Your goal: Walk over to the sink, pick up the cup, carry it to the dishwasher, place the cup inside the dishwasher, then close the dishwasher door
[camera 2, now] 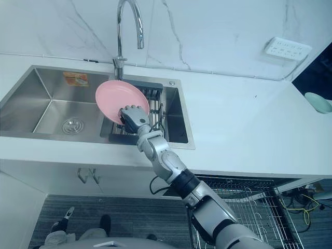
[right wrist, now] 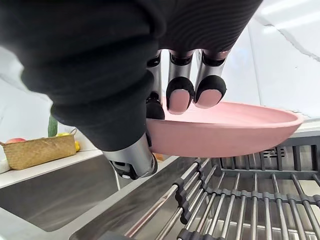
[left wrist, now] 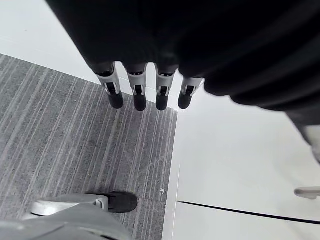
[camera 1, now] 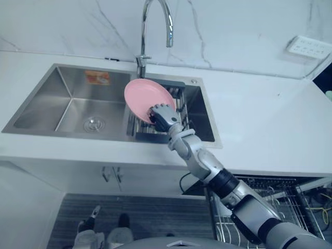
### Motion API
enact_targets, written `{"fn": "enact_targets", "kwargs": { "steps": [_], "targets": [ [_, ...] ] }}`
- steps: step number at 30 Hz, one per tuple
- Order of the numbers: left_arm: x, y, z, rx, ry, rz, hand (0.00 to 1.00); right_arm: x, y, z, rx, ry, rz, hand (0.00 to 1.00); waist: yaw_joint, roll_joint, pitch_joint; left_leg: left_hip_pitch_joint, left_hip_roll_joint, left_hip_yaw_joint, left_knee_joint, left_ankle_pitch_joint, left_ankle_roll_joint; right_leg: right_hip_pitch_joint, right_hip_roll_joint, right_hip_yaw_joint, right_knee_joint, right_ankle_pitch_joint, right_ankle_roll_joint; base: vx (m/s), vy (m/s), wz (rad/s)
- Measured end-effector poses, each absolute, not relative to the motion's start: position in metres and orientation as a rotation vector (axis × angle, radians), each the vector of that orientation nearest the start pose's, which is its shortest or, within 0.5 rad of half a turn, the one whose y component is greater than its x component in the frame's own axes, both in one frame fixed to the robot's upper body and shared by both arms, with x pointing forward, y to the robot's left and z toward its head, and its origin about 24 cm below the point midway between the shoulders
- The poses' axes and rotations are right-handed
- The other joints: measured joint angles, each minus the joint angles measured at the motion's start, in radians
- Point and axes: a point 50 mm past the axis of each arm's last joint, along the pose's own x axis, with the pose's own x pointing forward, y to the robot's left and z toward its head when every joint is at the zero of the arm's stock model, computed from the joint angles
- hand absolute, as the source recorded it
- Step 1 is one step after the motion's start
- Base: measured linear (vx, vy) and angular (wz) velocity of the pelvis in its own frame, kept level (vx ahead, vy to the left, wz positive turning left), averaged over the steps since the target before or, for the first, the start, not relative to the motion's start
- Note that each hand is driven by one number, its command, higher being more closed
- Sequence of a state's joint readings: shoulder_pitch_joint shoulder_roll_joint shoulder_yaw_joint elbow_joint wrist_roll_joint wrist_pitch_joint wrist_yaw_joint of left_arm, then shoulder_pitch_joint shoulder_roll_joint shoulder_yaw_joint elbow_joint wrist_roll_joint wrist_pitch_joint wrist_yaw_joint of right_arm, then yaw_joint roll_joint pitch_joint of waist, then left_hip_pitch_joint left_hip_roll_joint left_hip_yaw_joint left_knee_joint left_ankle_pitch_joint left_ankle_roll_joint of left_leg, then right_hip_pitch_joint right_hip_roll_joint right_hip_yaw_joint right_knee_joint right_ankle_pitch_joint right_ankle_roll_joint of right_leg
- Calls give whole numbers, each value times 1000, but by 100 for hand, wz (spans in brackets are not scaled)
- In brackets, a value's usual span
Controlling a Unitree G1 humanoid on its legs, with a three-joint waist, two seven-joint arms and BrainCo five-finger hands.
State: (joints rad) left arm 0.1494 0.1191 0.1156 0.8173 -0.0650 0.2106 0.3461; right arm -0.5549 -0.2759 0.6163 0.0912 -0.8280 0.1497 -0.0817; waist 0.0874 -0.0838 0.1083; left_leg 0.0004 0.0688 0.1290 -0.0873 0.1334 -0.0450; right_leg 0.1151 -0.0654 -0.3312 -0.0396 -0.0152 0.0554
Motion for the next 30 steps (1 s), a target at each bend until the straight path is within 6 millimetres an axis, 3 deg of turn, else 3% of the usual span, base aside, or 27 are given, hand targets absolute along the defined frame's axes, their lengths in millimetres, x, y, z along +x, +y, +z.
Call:
{"fn": "enact_targets", "kwargs": {
  "steps": [4,8,12,15,17,18,19,20,21,22,23,24,25,26,27,28,30],
  "targets": [
    [91,230,-146,179,1158,529,0,297,-53,133,-1243,-597,316,100,-8,-1,-11,0,1,14,0,1,7,-10,0,19,0,4,0,5,-5,-12],
    [91,230,-147,205,1155,471,0,291,-88,145,-1225,-590,211,100,-22,-2,-21,14,2,41,0,0,6,-13,-1,47,1,12,0,5,0,-17],
    [90,229,-147,262,1159,365,0,276,-127,158,-1236,-584,83,100,-56,5,-28,38,4,99,1,-14,4,-54,-2,149,18,33,1,-17,19,-72],
    [100,227,-146,301,1141,279,0,272,-153,165,-1267,-559,-10,100,-90,13,-29,35,-1,140,1,-24,7,-114,-10,218,31,52,11,-63,58,-88],
    [110,228,-141,311,1115,249,0,269,-175,164,-1289,-515,-86,100,-108,9,-33,36,-16,194,8,-28,17,-153,-56,117,63,1,-3,-76,125,-83],
    [113,231,-138,299,1109,266,0,267,-183,165,-1282,-503,-124,100,-116,42,-42,36,8,238,7,-35,47,-151,-69,-11,71,-63,-93,-43,113,-115],
    [111,237,-137,301,1116,291,0,266,-183,167,-1273,-529,-137,100,-109,52,-46,35,31,297,8,-42,59,-173,-102,-112,144,-73,-123,-27,116,-138],
    [113,246,-133,294,1109,331,0,266,-179,170,-1271,-569,-127,100,-106,39,-47,36,33,347,27,-51,60,-203,-156,-192,247,-70,-146,-29,86,-160],
    [115,263,-126,283,1095,403,0,265,-173,172,-1275,-621,-96,100,-108,-6,-44,10,30,404,136,-118,51,-201,-193,-262,278,57,-156,-42,47,-205],
    [107,270,-127,256,1137,445,0,266,-167,180,-1289,-683,-71,100,-85,20,-44,-41,65,395,222,-194,56,-224,-145,-241,197,163,-87,-169,13,-203],
    [96,271,-131,242,1176,460,0,266,-166,181,-1287,-697,-67,100,-67,45,-40,-32,97,430,217,-199,70,-201,-106,-232,121,211,-113,-210,28,-212],
    [93,268,-133,225,1182,467,0,266,-167,183,-1299,-710,-72,100,-64,55,-41,-12,133,508,206,-188,84,-194,-120,-317,315,52,-194,-206,65,-153],
    [90,271,-133,232,1187,475,0,267,-169,183,-1326,-711,-57,100,-72,62,-42,-14,137,541,207,-186,88,-151,-168,-350,443,-65,-163,-59,56,-123],
    [90,274,-131,231,1186,483,0,268,-171,183,-1336,-710,-57,100,-66,49,-44,-10,134,560,209,-183,90,-121,-188,-357,446,-93,-128,-20,-11,-98],
    [90,280,-129,232,1185,493,0,270,-173,183,-1348,-706,-54,100,-50,27,-47,-15,130,597,212,-173,86,-53,-219,-367,391,-88,-114,-41,-109,-104],
    [91,285,-127,229,1183,497,0,271,-174,182,-1353,-700,-46,100,-40,8,-48,-23,130,634,226,-167,80,10,-229,-370,305,-15,-116,-81,-145,-103],
    [96,290,-124,224,1167,492,0,272,-177,181,-1364,-685,-30,100,-36,-8,-37,-33,136,661,248,-158,73,60,-218,-348,196,17,-61,-139,-174,-56]
  ]
}}
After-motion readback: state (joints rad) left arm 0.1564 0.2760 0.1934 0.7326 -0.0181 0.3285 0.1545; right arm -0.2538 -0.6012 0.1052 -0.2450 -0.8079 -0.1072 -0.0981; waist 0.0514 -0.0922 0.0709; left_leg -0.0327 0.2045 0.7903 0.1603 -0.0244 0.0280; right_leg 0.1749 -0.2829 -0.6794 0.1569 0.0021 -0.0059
